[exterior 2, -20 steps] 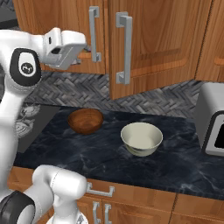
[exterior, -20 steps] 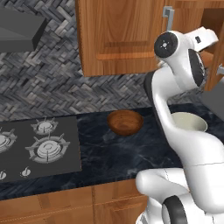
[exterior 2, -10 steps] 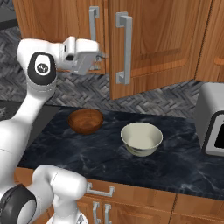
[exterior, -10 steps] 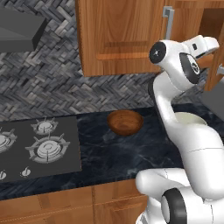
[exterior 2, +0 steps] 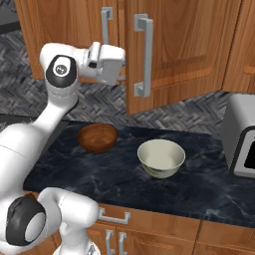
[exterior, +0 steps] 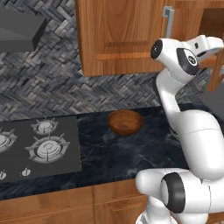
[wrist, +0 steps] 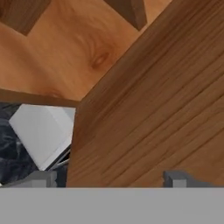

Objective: Open the cabinet. Pick the bowls from the counter and place them in the cabinet. Then close the cabinet.

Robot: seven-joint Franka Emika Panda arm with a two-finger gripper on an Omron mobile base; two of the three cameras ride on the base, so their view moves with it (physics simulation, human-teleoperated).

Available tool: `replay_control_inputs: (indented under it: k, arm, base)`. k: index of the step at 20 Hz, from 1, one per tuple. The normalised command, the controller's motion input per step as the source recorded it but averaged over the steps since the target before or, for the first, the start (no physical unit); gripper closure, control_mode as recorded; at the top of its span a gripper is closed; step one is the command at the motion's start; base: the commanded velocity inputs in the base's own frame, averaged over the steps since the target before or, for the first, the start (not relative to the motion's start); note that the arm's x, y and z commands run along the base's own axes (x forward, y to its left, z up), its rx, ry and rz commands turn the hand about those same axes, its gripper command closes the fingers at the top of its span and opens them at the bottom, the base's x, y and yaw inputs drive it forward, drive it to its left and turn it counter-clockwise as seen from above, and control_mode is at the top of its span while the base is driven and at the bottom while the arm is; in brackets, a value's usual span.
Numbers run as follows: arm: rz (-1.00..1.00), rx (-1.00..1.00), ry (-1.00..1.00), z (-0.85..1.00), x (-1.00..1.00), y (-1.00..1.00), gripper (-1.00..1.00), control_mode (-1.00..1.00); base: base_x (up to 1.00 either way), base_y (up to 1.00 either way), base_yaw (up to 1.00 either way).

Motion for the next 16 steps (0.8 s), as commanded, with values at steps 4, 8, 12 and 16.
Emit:
replay_control_inputs:
  k: [4, 8, 12, 16]
  arm:
    - [-0.21, 0.0, 0.03, -0.03, 0.05, -0.56, -1.0, -1.0]
    - [-0.21, 0.0, 0.04, -0.01, 0.06, -0.56, -1.0, -1.0]
    - [-0.21, 0.0, 0.05, 0.0, 0.0, -0.67, -1.0, -1.0]
    - [-0.2, 0.0, 0.0, -0.01, 0.0, -0.73, -1.0, -1.0]
  base:
    - [0.0, 0.0, 0.0]
    - [0.0, 0.0, 0.0]
    - [0.0, 0.0, 0.0]
    - [0.0, 0.0, 0.0]
